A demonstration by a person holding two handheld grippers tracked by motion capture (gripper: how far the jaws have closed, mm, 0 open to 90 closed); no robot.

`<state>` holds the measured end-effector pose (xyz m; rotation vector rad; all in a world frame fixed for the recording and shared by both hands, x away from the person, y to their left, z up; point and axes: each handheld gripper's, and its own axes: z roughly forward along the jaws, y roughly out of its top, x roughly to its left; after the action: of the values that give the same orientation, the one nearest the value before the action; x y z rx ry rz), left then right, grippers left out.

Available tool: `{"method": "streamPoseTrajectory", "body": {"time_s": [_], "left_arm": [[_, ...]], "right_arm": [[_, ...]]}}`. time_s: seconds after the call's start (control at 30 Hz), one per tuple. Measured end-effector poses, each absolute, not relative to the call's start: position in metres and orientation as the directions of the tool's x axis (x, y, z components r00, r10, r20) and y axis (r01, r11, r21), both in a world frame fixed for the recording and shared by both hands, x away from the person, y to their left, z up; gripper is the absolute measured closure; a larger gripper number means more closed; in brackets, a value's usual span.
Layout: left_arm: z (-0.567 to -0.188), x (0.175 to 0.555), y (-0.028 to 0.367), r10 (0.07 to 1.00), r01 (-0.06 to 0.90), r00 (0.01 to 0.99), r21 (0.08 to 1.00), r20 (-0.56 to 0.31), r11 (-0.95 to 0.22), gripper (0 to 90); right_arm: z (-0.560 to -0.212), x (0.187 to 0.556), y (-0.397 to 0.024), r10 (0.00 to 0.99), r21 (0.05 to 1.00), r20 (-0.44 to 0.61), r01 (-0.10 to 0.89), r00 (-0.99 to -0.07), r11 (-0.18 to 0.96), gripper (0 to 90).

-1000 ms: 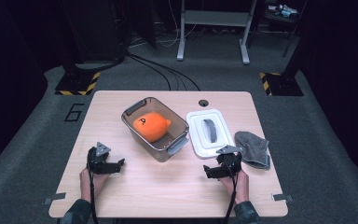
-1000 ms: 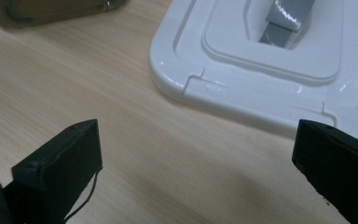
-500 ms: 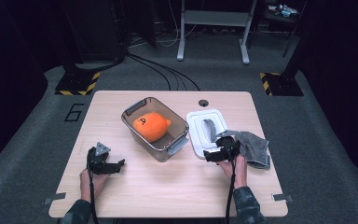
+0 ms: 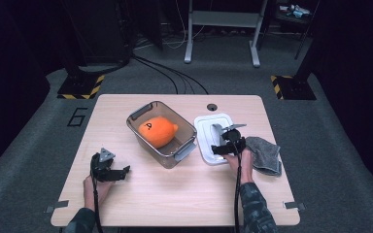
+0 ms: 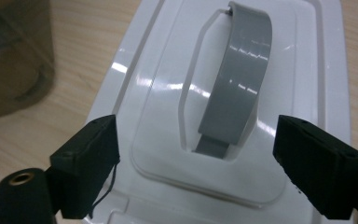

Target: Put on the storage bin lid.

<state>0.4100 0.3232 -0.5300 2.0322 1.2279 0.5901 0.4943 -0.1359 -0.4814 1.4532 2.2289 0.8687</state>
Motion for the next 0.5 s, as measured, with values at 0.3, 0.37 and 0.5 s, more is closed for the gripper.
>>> {"method": "streamPoseTrajectory", "body": {"time_s": [0.3, 0.37, 0.5], "left_arm": [[-0.53, 0.41, 0.323, 0.891, 0.582, 0.454, 0.747, 0.03, -0.321, 11.7], [-0.53, 0.41, 0.323, 0.891, 0.582, 0.454, 0.747, 0.03, -0.321, 11.7], [-0.53, 0.41, 0.323, 0.891, 0.579, 0.453, 0.748, 0.034, -0.323, 11.8]], "right_arm": [[-0.483, 0.514, -0.133, 0.928, 0.657, 0.05, 0.712, -0.369, 0.248, 33.3], [-0.484, 0.52, -0.132, 0.931, 0.632, 0.068, 0.737, -0.358, 0.238, 35.6], [-0.485, 0.526, -0.13, 0.942, 0.62, 0.074, 0.755, -0.327, 0.213, 43.5]]}}
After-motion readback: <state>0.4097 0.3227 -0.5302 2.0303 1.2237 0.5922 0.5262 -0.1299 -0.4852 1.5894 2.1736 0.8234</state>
